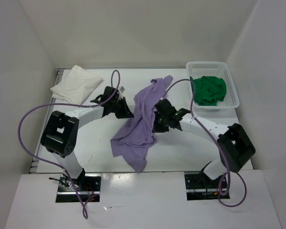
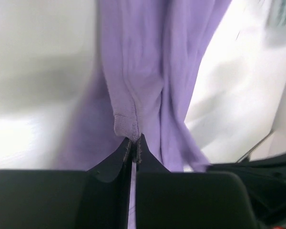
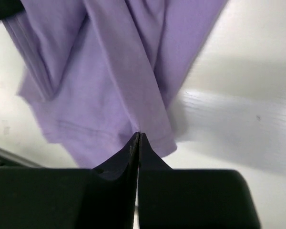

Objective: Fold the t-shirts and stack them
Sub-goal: Flatten out the tshirt

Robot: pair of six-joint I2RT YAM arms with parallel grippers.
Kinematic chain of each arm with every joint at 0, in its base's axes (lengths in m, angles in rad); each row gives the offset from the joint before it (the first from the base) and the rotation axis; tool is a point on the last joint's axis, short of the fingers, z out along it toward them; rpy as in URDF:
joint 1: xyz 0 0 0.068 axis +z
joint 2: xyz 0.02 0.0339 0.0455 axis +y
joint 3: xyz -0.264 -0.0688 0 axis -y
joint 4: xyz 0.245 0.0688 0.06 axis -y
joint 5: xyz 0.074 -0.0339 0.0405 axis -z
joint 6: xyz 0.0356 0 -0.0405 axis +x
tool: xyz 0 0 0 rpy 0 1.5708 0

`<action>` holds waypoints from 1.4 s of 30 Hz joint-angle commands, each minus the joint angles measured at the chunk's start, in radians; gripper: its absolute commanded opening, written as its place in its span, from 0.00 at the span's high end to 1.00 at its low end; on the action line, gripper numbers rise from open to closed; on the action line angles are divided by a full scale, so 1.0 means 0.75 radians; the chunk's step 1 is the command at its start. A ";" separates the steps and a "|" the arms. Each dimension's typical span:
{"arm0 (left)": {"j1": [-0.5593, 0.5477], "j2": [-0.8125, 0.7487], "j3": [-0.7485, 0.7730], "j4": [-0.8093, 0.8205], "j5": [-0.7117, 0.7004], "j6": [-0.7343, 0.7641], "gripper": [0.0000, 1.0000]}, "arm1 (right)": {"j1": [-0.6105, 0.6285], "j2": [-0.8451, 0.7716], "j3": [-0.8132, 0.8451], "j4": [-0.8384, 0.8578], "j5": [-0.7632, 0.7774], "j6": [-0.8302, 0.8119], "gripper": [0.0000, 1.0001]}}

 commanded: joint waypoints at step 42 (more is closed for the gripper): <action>0.745 -0.455 0.362 -0.045 0.206 -0.181 0.96 | -0.782 0.471 1.454 -0.077 -0.533 -0.164 1.00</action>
